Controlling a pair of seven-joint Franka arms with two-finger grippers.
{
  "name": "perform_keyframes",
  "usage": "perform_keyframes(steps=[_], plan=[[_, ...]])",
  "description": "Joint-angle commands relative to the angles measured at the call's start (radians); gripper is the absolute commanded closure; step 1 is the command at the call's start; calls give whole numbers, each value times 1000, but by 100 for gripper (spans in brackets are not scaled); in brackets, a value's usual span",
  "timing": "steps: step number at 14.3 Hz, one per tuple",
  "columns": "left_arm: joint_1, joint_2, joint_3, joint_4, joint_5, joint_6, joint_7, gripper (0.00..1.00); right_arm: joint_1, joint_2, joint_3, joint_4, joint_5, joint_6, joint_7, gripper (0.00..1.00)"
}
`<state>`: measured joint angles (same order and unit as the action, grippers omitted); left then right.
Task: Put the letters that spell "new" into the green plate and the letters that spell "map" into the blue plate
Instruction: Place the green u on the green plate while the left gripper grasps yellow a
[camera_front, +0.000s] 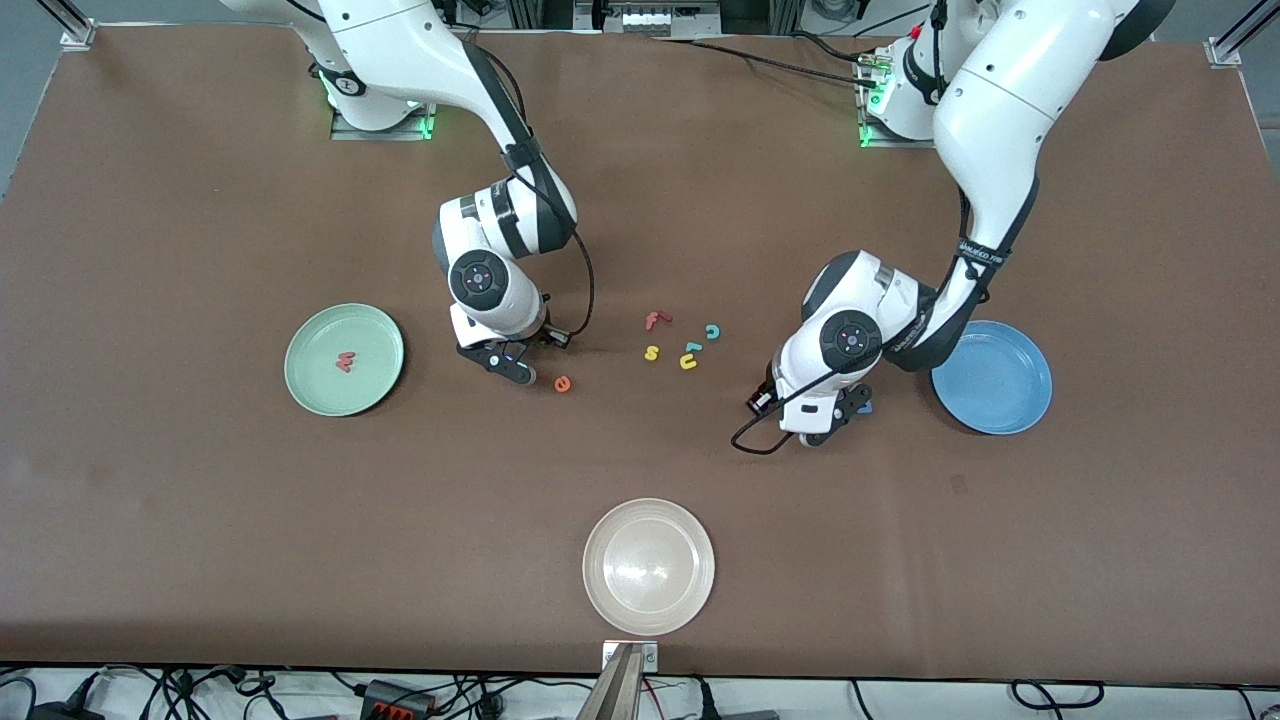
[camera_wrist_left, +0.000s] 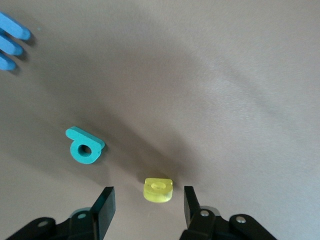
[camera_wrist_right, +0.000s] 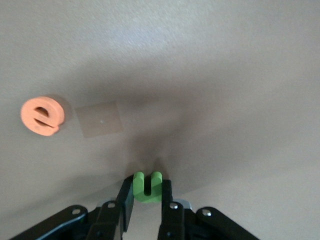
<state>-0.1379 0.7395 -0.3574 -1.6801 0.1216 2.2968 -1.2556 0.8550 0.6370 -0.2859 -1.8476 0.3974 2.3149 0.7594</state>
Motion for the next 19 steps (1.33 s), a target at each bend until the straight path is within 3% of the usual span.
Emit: perform_keyframes(steps=[1,8,11,14,19], plan=[[-3,9,3,-3,15,16,2,42,5,3,-53,30,-6,-25,-46,86],[-3,18,5,0,18,16,13,61,1,1,-174,106,-77,-176,-211,86],[-2,15,5,0,18,12,19,77,2,-20,-310,106,-77,-293,-426,86],[0,12,6,0,18,7,19,79,-4,-20,-432,85,-77,-354,-659,86],[1,6,6,2,18,-5,16,79,-91,-8,-437,19,-72,-339,-791,86]])
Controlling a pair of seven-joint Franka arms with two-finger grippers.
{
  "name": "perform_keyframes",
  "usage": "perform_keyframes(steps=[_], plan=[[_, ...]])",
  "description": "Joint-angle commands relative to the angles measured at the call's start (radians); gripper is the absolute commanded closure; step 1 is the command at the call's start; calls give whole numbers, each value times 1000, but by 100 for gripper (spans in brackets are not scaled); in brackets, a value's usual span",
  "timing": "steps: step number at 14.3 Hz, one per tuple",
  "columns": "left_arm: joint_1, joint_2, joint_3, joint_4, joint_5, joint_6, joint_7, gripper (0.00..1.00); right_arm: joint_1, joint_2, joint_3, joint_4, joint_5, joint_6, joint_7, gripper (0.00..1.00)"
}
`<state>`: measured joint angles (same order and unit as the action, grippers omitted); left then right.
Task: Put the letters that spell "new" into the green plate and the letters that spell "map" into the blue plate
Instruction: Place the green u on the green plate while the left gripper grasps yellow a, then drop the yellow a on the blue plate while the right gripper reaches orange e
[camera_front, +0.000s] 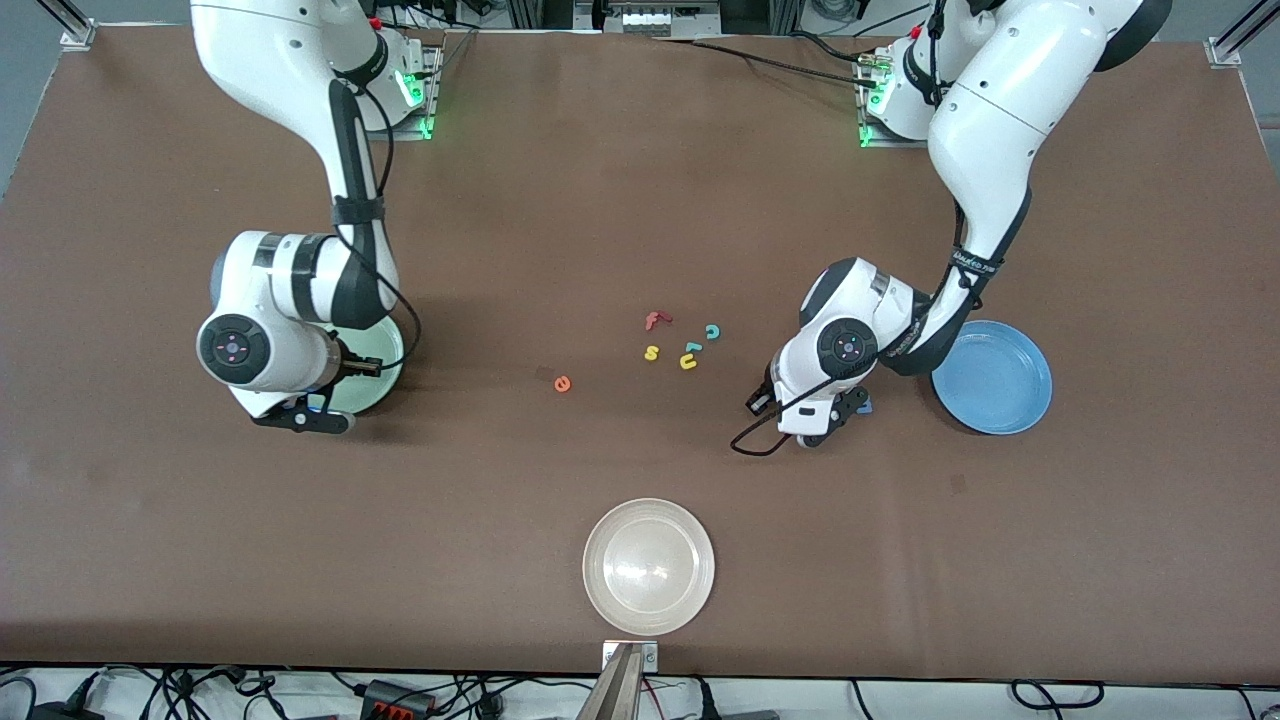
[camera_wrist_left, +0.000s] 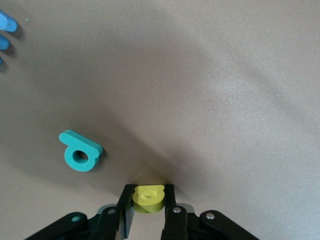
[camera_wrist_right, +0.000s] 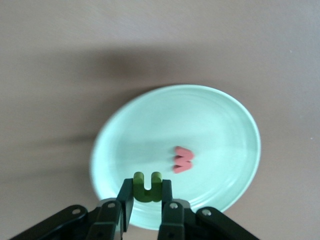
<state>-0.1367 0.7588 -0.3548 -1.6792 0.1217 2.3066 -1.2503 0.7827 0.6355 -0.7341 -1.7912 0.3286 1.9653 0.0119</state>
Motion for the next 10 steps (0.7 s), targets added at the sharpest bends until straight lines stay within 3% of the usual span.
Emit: perform_keyframes(steps=[1,10], plan=[[0,-13,3,-1,18,-15,11,79,-19,4,12,-46,1,12,-46,86],[2,-29,3,1,18,-59,11,79,-20,46,41,-47,70,38,-47,85]])
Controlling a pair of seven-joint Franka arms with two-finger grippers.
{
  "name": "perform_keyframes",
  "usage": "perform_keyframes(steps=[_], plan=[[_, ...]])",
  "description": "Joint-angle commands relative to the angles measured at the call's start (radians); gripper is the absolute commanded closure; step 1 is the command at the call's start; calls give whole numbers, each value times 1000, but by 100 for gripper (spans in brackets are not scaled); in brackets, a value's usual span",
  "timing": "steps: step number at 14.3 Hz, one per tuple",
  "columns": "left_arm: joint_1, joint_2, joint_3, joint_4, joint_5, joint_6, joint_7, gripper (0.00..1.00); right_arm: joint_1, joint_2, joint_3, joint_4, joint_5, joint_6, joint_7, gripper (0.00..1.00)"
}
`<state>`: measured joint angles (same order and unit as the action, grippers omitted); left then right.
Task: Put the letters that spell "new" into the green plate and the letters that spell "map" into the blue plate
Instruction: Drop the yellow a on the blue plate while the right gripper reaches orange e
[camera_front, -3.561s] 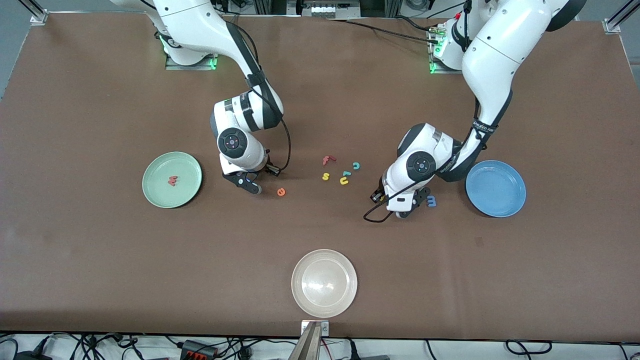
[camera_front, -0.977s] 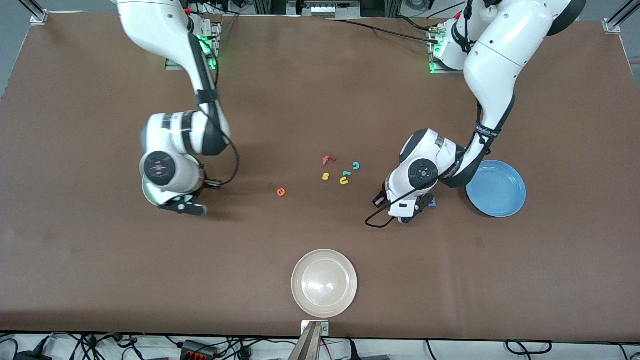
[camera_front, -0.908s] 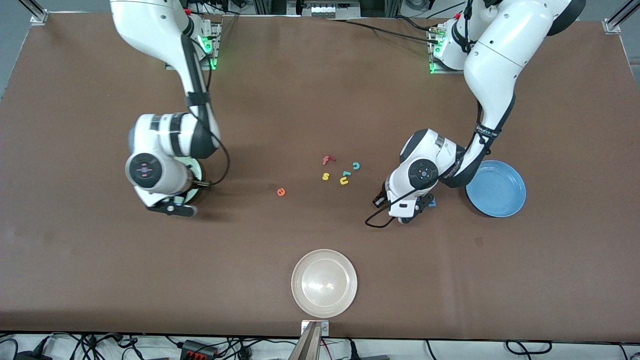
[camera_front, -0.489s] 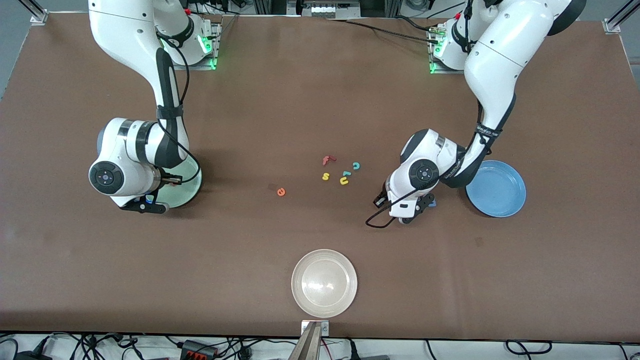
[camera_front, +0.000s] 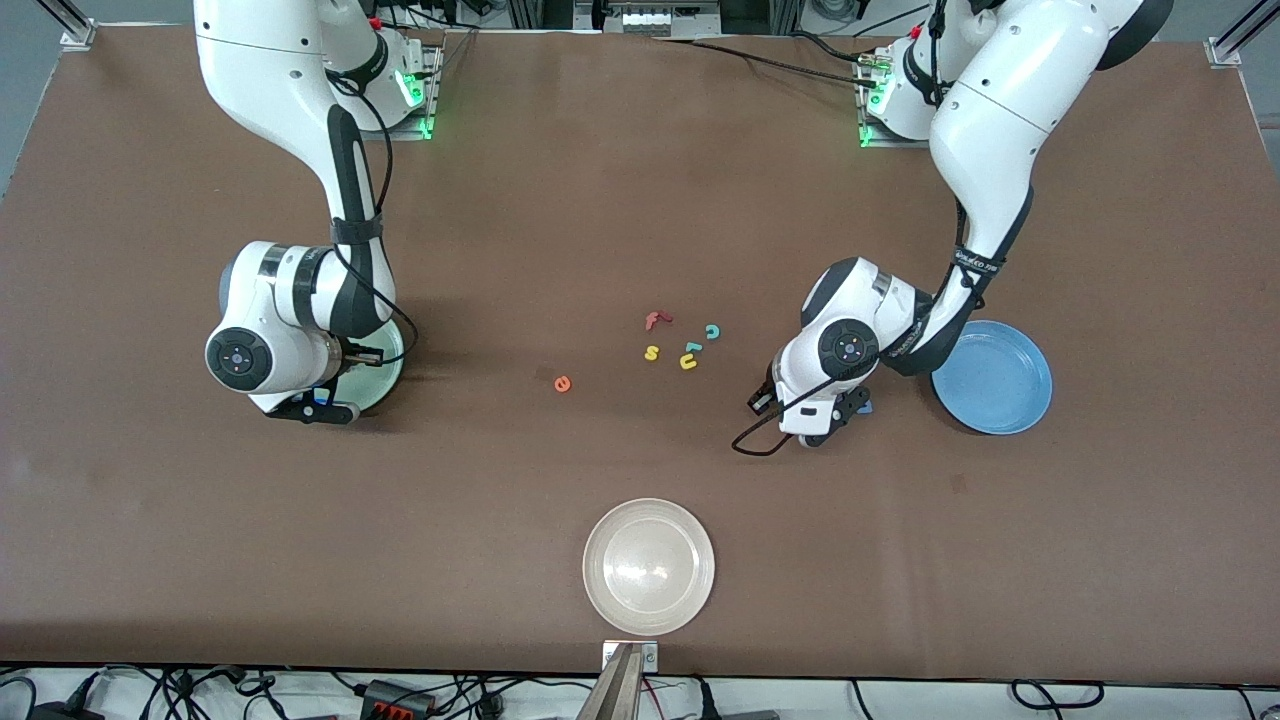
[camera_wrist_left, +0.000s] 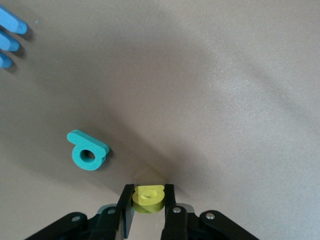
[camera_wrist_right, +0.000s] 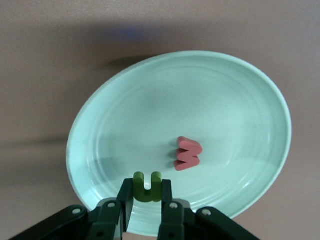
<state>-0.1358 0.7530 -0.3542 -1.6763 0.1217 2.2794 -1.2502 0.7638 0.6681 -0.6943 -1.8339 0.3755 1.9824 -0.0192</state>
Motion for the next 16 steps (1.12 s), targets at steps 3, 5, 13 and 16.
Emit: perform_keyframes(steps=[3,5,13,16], plan=[[-1,-29,3,-2,18,-50,11,79,3,28,6,-4,25,29,-16,84],[-2,-29,3,-5,18,-58,11,78,2,36,6,-4,25,32,-15,80],[10,-37,3,3,18,-90,41,81,15,44,-2,67,34,15,-7,0],[10,-52,1,3,18,-90,43,81,38,38,4,131,34,-8,37,0]])
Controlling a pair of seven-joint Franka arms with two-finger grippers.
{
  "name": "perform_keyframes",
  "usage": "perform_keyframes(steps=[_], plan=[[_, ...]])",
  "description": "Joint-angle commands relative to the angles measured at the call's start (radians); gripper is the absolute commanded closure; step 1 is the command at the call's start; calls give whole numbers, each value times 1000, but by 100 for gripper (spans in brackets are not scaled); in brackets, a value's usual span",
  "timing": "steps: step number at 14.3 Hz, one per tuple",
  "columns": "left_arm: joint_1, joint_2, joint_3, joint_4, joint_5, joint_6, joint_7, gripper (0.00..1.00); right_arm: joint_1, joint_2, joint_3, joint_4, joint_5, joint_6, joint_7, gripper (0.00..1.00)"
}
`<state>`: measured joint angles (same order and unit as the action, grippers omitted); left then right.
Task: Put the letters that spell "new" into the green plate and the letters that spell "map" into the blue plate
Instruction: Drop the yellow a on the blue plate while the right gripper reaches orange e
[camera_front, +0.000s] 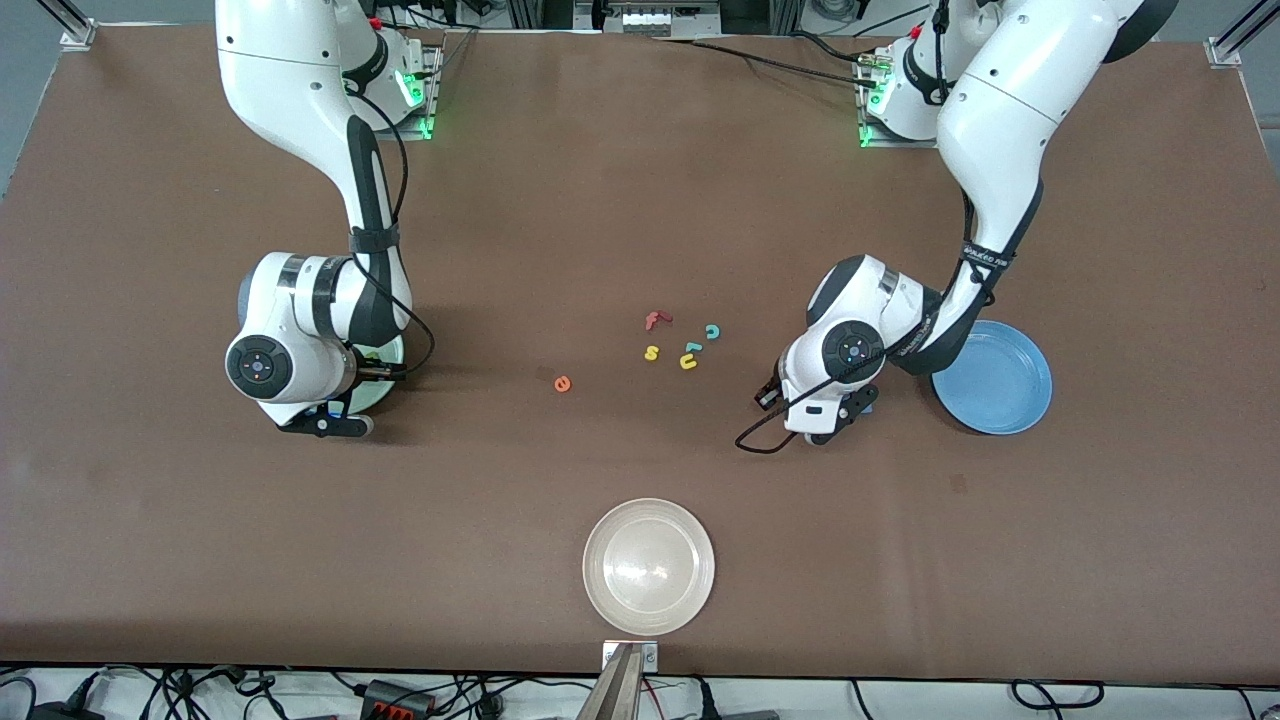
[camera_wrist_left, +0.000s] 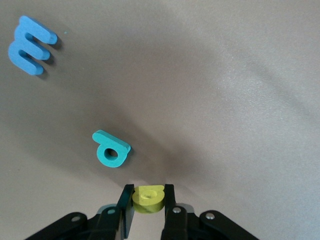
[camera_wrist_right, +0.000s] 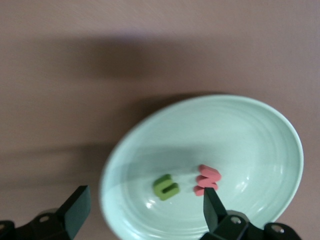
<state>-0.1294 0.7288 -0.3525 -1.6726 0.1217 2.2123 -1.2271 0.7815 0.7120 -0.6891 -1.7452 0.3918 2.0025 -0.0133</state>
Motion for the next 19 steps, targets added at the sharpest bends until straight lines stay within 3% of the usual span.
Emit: perform_keyframes(steps=[1,7,10,14,17,19], plan=[[5,-38,0,-1,19,-25,21,81,45,3,2,58,19,-22,83,0],[74,-126,-2,1,18,-126,230,81,101,23,144,156,15,1,324,0],[135,-166,-2,1,18,-215,400,81,116,29,209,161,16,114,383,0],[267,-195,-6,-7,18,-390,699,83,154,63,223,159,18,222,406,0],[370,-203,-10,-44,18,-404,897,83,176,89,241,161,9,330,377,0],[422,-203,-10,-61,18,-392,1016,83,186,101,253,161,4,346,369,16]])
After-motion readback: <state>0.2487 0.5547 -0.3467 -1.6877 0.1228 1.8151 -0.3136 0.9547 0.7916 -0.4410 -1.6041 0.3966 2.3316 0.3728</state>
